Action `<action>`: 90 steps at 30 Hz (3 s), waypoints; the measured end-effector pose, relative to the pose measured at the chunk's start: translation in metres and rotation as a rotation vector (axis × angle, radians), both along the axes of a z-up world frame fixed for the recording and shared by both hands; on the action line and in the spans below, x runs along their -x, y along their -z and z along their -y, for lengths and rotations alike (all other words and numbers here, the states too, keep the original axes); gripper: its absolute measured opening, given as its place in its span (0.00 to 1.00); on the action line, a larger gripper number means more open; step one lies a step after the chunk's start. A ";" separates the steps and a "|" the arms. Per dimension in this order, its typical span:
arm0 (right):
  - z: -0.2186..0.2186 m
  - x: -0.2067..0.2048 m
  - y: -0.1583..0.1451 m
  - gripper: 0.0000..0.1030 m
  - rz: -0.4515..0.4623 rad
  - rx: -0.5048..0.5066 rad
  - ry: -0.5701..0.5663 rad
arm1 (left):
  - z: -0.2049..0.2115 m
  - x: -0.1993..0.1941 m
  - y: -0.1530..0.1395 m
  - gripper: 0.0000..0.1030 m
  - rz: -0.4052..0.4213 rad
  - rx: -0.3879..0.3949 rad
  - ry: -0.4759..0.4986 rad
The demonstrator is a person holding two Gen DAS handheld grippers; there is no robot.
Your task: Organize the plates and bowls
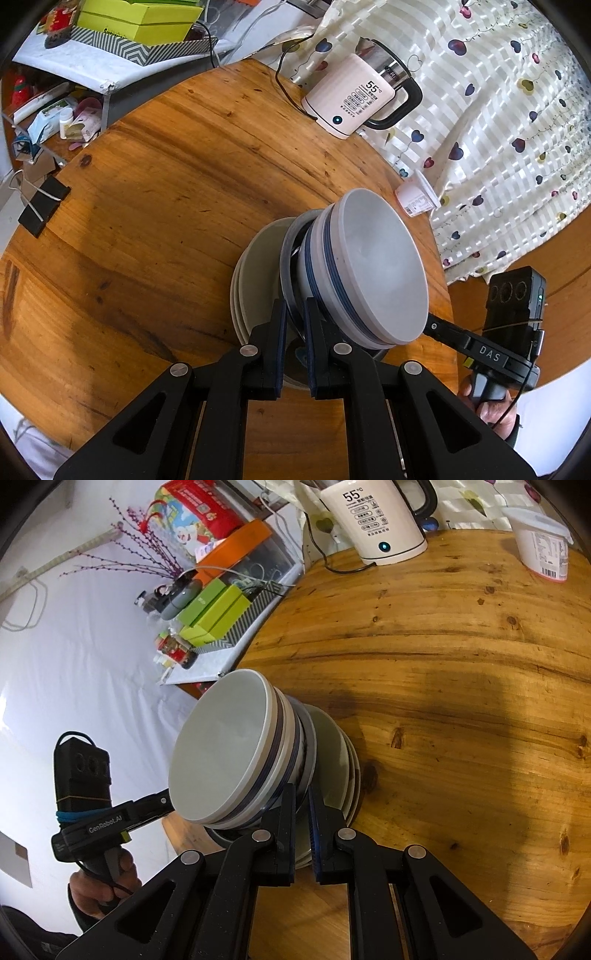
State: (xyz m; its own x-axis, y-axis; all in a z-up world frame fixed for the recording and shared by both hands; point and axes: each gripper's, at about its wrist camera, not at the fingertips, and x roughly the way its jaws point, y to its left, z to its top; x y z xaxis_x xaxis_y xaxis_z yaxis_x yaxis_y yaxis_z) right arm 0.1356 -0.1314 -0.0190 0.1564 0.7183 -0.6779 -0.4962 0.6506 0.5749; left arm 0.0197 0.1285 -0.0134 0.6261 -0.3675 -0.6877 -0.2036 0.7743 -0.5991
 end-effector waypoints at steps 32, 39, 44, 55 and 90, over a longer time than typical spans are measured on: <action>0.004 0.014 -0.009 0.40 0.059 0.033 -0.001 | 0.004 0.011 -0.003 0.10 0.010 -0.022 -0.004; 0.006 0.027 -0.016 0.48 0.106 0.051 -0.015 | 0.009 0.018 -0.008 0.12 0.019 -0.062 -0.009; 0.008 0.034 -0.018 0.51 0.123 0.058 -0.015 | 0.015 0.024 -0.011 0.12 0.028 -0.093 -0.006; 0.007 0.050 -0.026 0.66 0.189 0.095 -0.007 | 0.038 0.033 -0.025 0.23 0.070 -0.228 0.021; -0.012 0.080 -0.028 0.80 0.355 0.239 -0.049 | 0.080 0.031 -0.021 0.54 0.080 -0.517 0.042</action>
